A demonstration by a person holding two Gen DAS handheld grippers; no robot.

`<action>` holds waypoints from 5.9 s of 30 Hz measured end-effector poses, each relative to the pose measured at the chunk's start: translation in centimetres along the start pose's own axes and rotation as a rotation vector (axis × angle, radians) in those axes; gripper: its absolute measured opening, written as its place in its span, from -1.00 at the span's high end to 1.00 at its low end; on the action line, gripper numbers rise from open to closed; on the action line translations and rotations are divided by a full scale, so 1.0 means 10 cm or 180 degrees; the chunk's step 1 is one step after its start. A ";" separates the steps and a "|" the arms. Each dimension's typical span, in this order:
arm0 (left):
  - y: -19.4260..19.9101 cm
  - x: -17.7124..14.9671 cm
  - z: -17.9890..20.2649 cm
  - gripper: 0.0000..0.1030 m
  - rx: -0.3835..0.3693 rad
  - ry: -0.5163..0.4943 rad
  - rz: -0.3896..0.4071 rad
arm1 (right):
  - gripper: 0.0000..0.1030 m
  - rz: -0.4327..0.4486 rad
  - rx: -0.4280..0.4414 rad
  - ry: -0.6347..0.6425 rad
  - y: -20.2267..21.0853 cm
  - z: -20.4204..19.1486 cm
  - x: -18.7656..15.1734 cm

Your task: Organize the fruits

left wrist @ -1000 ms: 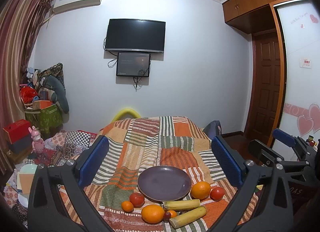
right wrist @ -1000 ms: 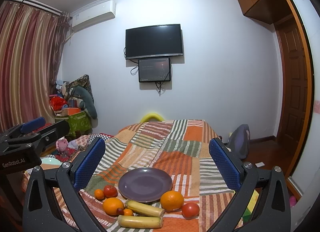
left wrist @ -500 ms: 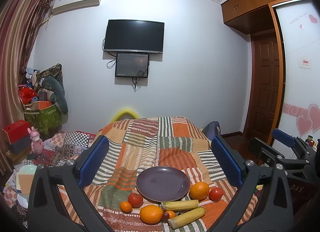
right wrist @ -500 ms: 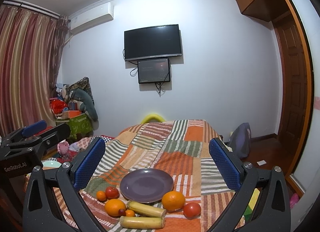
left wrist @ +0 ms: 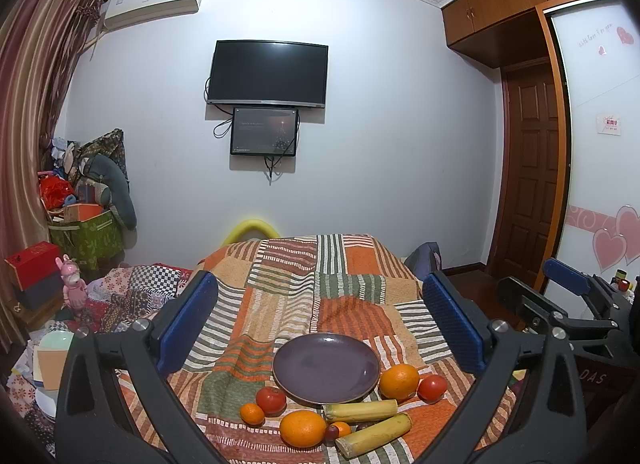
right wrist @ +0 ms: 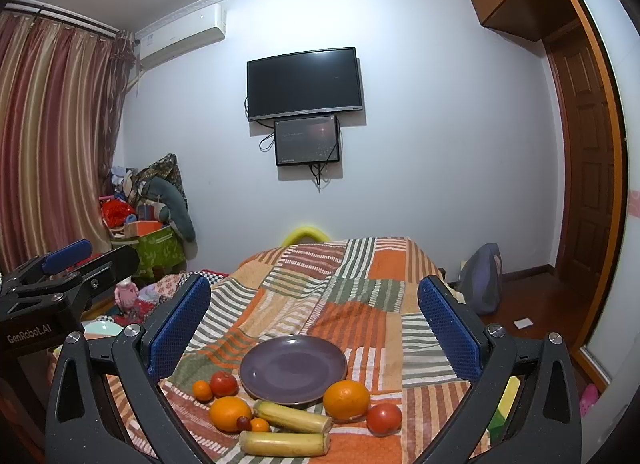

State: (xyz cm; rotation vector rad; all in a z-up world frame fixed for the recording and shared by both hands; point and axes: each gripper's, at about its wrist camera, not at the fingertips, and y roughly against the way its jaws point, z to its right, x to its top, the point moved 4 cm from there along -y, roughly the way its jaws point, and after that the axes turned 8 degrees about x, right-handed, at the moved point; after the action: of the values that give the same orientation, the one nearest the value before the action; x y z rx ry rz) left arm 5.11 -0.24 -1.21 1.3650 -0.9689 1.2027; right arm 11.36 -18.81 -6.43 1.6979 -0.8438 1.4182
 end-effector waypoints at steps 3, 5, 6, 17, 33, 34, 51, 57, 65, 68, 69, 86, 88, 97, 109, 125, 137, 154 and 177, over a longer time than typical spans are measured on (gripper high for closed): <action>0.00 0.00 0.00 -1.00 0.0001 0.0000 0.0001 | -1.00 -0.0001 0.0002 -0.0002 0.00 0.00 0.00; 0.00 0.00 -0.01 -1.00 0.0002 0.0002 0.0000 | -1.00 0.0000 0.0002 -0.0001 0.01 0.00 0.00; 0.00 0.00 -0.01 -1.00 0.0001 0.0003 0.0001 | -1.00 -0.0001 0.0002 0.0000 0.00 0.00 0.00; 0.00 0.01 -0.01 -1.00 0.0000 0.0004 0.0001 | -1.00 -0.0003 0.0003 -0.0002 0.01 -0.01 0.01; -0.01 0.03 0.03 -1.00 -0.0042 -0.0002 -0.0036 | -1.00 -0.0031 0.0100 -0.0009 0.00 -0.02 -0.01; -0.03 0.03 0.01 -1.00 -0.0043 -0.0003 -0.0050 | -1.00 -0.0042 0.0113 -0.0018 -0.01 -0.01 -0.02; -0.76 -0.50 -0.33 0.03 0.0078 -0.0049 -0.1008 | -0.20 -0.0829 0.0107 -0.0170 -0.40 0.35 -0.52; -1.07 -0.86 -0.51 0.05 0.0106 0.0010 -0.1364 | -0.07 -0.1193 0.0085 -0.0223 -0.50 0.49 -0.77; -1.33 -1.35 -0.52 -0.04 -0.0013 -0.0102 -0.1916 | -0.07 -0.1619 0.0083 -0.0291 -0.69 0.66 -1.06; -1.38 -1.54 -0.45 -0.28 -0.0069 -0.0114 -0.2122 | -0.07 -0.1734 0.0097 -0.0393 -0.76 0.73 -1.15; -1.40 -1.58 -0.43 -0.33 -0.0062 -0.0132 -0.2157 | -0.07 -0.1762 0.0101 -0.0414 -0.79 0.73 -1.17; -1.64 -1.98 -0.13 -0.36 -0.0294 -0.0265 -0.2566 | -0.25 -0.2072 0.0148 -0.0593 -1.03 0.76 -1.43; -1.69 -2.00 -0.15 -0.36 -0.0314 -0.0233 -0.2602 | -0.27 -0.2083 0.0155 -0.0605 -1.05 0.76 -1.45; -1.78 -2.03 -0.15 -0.37 -0.0459 -0.0158 -0.2716 | -0.27 -0.2152 0.0255 -0.0629 -1.25 0.74 -1.52; -1.71 -2.06 -0.18 -0.15 -0.0673 -0.0034 -0.2823 | -0.27 -0.2171 0.0159 -0.0440 -1.44 0.73 -1.58; -1.61 -2.00 -0.34 -0.11 -0.0399 -0.0153 -0.2830 | 0.90 -0.2018 0.0368 -0.0623 -1.24 0.74 -1.35; -1.55 -1.98 -0.29 -0.12 -0.0311 -0.0249 -0.2817 | 0.00 -0.2137 0.0231 -0.0472 -1.26 0.69 -1.44; -1.74 -2.17 -0.29 -0.25 -0.0323 -0.0034 -0.3010 | -0.39 -0.2247 0.0239 -0.0408 -1.48 0.70 -1.61; -1.74 -1.52 -0.17 -0.23 -0.0352 -0.0010 -0.2404 | -0.29 -0.2159 0.0232 -0.0320 -1.55 0.73 -1.45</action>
State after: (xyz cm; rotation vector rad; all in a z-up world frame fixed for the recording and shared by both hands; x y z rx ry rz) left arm 19.10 3.13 -19.34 1.4498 -0.4303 0.5635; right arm 25.77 -17.15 -23.52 1.8758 -0.2142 0.9086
